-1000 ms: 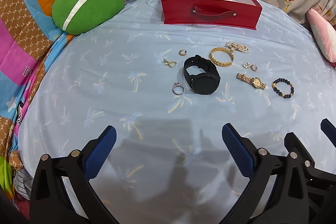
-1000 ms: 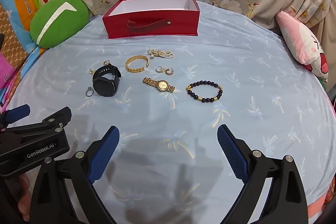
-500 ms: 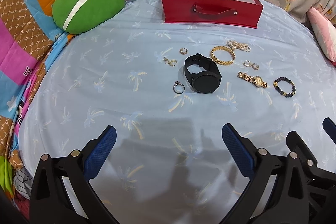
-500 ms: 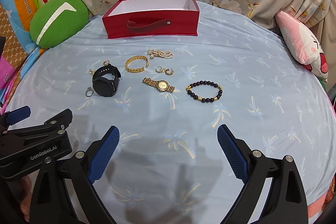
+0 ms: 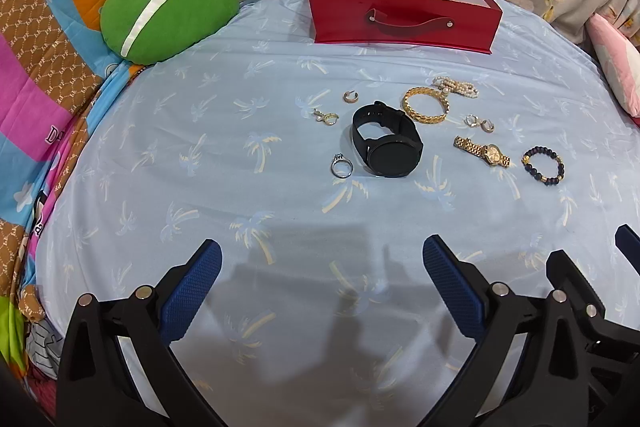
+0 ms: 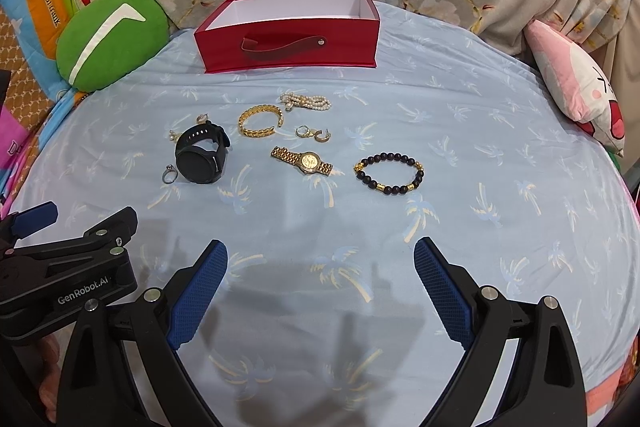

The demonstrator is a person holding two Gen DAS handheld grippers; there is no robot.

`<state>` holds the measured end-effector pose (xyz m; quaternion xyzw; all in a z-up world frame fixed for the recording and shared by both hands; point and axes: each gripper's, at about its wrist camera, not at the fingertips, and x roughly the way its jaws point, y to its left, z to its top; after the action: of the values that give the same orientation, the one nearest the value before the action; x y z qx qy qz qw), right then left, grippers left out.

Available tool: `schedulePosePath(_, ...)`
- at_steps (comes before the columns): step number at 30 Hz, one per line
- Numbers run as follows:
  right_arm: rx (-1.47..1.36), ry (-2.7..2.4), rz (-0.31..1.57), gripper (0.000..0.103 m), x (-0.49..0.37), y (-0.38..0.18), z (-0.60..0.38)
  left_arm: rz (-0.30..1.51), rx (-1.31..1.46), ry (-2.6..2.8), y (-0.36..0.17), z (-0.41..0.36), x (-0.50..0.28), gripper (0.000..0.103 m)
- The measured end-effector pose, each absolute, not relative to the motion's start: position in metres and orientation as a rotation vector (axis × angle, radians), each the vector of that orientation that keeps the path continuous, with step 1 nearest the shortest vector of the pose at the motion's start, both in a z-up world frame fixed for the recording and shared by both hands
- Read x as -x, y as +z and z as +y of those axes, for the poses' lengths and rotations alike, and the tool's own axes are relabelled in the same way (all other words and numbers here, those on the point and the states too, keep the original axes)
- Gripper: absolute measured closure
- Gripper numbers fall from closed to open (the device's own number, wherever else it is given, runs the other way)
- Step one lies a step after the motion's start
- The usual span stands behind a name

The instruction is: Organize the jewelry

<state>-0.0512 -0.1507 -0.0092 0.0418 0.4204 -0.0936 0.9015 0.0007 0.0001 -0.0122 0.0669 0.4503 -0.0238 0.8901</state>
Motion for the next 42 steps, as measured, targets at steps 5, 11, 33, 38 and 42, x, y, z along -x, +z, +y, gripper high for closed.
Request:
schedulePosePath(5, -0.087, -0.192, 0.872, 0.010, 0.0507, -0.0100, -0.1507, 0.936, -0.138, -0.050, -0.0131, 0.0005, -0.0003, 0.005)
schedulePosePath(11, -0.087, -0.192, 0.873, 0.010, 0.0507, -0.0106, -0.1510, 0.937, -0.137, -0.049, -0.0132, 0.0005, -0.0003, 0.005)
schedulePosePath(33, -0.087, -0.193, 0.874, 0.010, 0.0515, -0.0107, -0.1507, 0.941, -0.137, -0.045, -0.0155, 0.0026, 0.0014, 0.005)
schedulePosePath(38, -0.086, -0.193, 0.873, 0.010, 0.0515, -0.0110, -0.1510, 0.940, -0.138, -0.044, -0.0153, 0.0026, 0.0016, 0.005)
schedulePosePath(42, -0.088, -0.193, 0.873, 0.010, 0.0515, -0.0109, -0.1509, 0.940, -0.137, -0.043, -0.0160, 0.0034, 0.0022, 0.005)
